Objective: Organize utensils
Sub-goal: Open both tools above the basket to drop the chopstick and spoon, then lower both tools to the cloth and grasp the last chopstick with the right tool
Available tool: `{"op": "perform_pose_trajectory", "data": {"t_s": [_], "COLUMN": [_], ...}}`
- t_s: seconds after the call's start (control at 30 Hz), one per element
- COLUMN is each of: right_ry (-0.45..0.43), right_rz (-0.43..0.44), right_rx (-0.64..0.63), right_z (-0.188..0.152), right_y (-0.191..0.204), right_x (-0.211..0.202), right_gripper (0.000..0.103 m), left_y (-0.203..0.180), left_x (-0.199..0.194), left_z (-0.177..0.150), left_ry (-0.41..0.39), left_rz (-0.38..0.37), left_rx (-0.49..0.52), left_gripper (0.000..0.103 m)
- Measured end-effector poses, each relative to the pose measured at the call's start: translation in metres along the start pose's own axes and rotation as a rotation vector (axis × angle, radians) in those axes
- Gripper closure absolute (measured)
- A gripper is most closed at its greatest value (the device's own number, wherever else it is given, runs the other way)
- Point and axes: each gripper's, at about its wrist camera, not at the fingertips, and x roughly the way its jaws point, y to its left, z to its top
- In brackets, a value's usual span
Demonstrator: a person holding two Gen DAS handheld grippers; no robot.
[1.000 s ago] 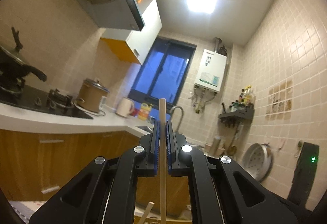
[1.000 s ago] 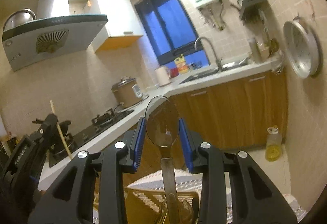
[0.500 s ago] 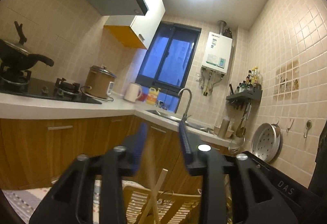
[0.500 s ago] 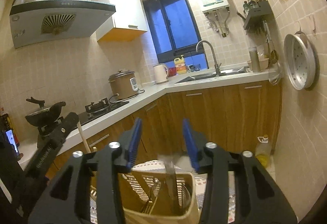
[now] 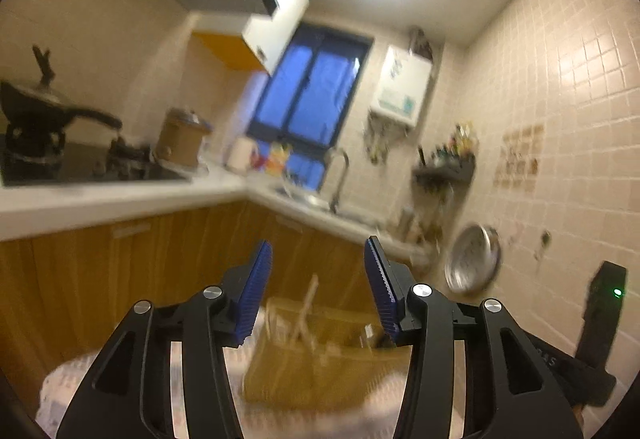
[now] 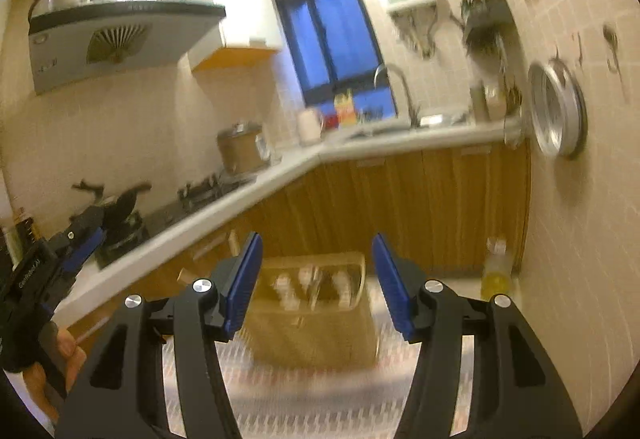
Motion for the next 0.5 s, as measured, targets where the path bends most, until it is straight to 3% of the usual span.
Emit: {"op": "perform_pose_trajectory", "data": {"t_s": [0.23,0.33,0.4,0.5], "right_ry": [0.352,0.519,0.610,0.709], "right_rz": [-0.064,-0.071,-0.061,-0.071], "right_rx": [-0.072,-0.081,-0.094,-0.134], "right_z": [-0.070,-0.105,-0.125,-0.148], "right_y": [0.009,0.007,0.007,0.013], "right_x": [0.012,0.025,0.032,0.040], "right_gripper": [0.049,0.050,0.065,0.071], "left_y": [0.015,0.022,0.031,0.045], "left_x": [-0.002,0.011,0.012,0.016], "left_z": [-0.060,-0.103,-0.121,-0.146], "left_ry": [0.343,0.568,0.642,0.737], "left_rz": [-0.037,-0.077,-0.099,-0.094], "left_rx": [-0.001,-0.004,-0.036,-0.087], "left_gripper": [0.057,0.057,0.057,0.057]}}
